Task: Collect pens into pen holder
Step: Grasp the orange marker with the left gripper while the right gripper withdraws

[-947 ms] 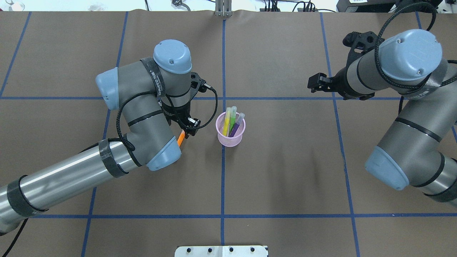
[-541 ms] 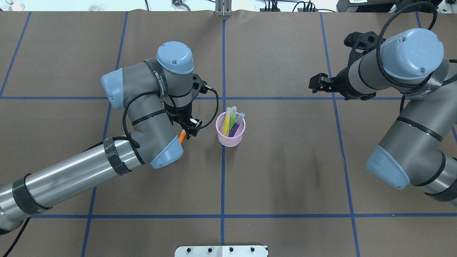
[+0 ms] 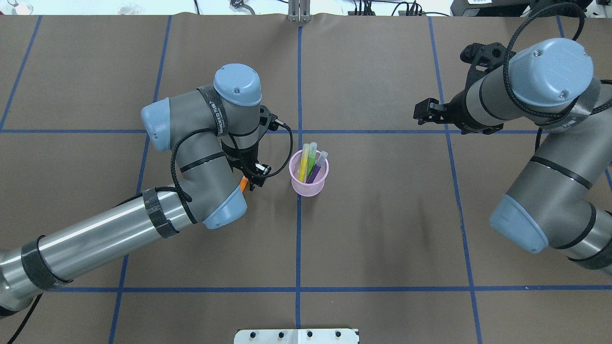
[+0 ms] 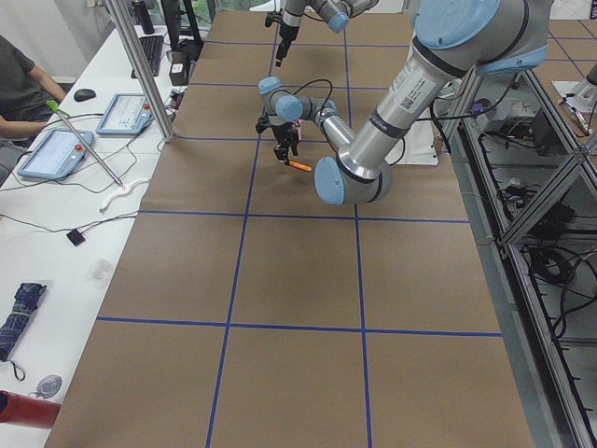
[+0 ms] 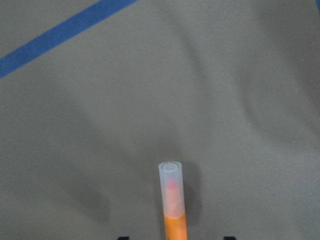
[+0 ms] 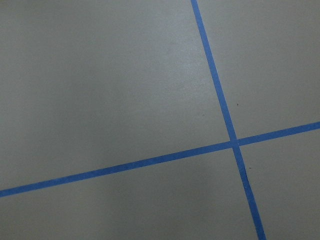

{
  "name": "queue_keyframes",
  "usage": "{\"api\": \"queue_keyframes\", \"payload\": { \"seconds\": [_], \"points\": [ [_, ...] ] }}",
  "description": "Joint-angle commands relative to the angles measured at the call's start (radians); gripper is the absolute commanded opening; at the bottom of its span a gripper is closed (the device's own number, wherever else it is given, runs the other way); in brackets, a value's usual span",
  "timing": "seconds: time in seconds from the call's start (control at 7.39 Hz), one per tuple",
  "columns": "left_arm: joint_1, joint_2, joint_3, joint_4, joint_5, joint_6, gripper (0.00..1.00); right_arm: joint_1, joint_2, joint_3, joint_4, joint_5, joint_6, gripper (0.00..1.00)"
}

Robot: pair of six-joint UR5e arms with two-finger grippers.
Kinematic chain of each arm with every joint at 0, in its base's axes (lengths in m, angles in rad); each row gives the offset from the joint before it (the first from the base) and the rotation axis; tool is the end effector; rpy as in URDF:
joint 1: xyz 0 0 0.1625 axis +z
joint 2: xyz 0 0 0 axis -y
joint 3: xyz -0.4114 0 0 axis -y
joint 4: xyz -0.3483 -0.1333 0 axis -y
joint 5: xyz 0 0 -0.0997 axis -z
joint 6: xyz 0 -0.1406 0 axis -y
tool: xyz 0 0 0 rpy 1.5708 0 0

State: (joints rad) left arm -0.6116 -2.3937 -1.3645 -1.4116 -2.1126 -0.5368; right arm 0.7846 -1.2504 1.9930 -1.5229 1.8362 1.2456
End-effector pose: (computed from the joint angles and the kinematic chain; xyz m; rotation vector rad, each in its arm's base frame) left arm 0.5615 -0.4680 0.3049 -0.0354 0.7017 0.5290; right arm -0.3230 -0.4588 0.3420 0.2012 -0.8038 0.3281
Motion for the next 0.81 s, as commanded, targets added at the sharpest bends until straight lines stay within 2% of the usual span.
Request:
{"api": "queue_keyframes", "payload": {
  "seconds": [0.0, 0.54, 0.68],
  "points": [
    [0.006, 0.001, 0.019, -0.026, 0.000, -0.003, 0.69, -0.001, 0.000, -0.002, 0.000, 0.000, 0.002, 1.00],
    [0.010, 0.002, 0.018, -0.026, -0.001, -0.003, 0.59, -0.001, 0.005, -0.003, 0.000, 0.000, 0.002, 1.00],
    [0.010, 0.004, 0.019, -0.026, 0.000, -0.003, 0.53, -0.001, 0.006, -0.003, 0.001, 0.000, 0.002, 1.00]
  ]
}}
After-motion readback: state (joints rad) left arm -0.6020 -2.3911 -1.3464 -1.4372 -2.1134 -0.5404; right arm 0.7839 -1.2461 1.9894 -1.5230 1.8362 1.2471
